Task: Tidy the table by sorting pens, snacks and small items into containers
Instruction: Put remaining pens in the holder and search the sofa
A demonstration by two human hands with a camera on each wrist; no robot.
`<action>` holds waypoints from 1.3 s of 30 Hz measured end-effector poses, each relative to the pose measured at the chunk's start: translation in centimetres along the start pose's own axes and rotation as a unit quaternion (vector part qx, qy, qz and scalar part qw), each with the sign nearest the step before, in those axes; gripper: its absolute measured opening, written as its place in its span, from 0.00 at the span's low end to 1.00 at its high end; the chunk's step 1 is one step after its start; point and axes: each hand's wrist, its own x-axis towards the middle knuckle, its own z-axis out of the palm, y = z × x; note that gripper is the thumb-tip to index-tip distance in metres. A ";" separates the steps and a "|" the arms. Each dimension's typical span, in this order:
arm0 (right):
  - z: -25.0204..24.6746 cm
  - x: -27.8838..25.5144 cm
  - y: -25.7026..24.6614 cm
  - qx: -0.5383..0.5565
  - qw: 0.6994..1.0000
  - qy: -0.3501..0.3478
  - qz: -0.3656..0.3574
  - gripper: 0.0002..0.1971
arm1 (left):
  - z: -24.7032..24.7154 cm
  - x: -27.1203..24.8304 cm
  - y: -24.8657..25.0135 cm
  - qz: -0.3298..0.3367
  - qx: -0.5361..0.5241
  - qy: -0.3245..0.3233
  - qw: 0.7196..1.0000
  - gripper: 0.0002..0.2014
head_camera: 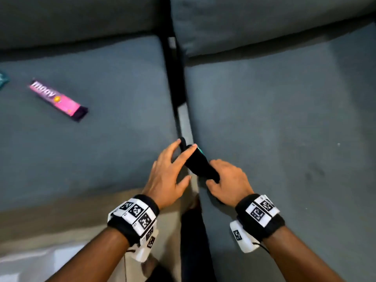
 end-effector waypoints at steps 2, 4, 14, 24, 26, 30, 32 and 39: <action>2.0 -0.3 -4.2 -0.001 0.999 -0.024 -0.048 0.16 | -2.4 -4.5 -2.1 0.009 0.078 0.006 0.997 0.42; 4.3 -0.8 -9.0 -0.016 0.992 -0.054 -0.112 0.17 | -4.7 -9.6 -4.3 -0.010 0.117 0.021 0.993 0.42; 15.7 -6.6 -31.9 -0.108 0.913 -0.221 -0.327 0.14 | -11.5 -34.8 -12.7 -0.231 0.079 0.154 0.957 0.31; 28.0 -11.7 -42.2 -0.152 0.812 -0.393 -0.405 0.13 | -6.2 -53.1 -14.9 -0.437 -0.120 0.280 0.846 0.10; 29.2 -12.2 -43.2 -0.131 0.822 -0.393 -0.390 0.20 | -4.8 -55.8 -14.2 -0.465 -0.160 0.333 0.805 0.10; 31.6 -13.3 -44.9 -0.055 0.839 -0.414 -0.349 0.19 | -2.3 -61.4 -12.2 -0.494 -0.238 0.464 0.696 0.10; 32.9 -13.8 -45.8 0.030 0.846 -0.420 -0.327 0.18 | -1.5 -64.0 -11.4 -0.515 -0.261 0.514 0.634 0.10; 38.4 -18.4 -49.5 0.083 0.856 -0.409 -0.306 0.10 | 0.7 -72.4 -9.1 -0.621 -0.227 0.625 0.415 0.09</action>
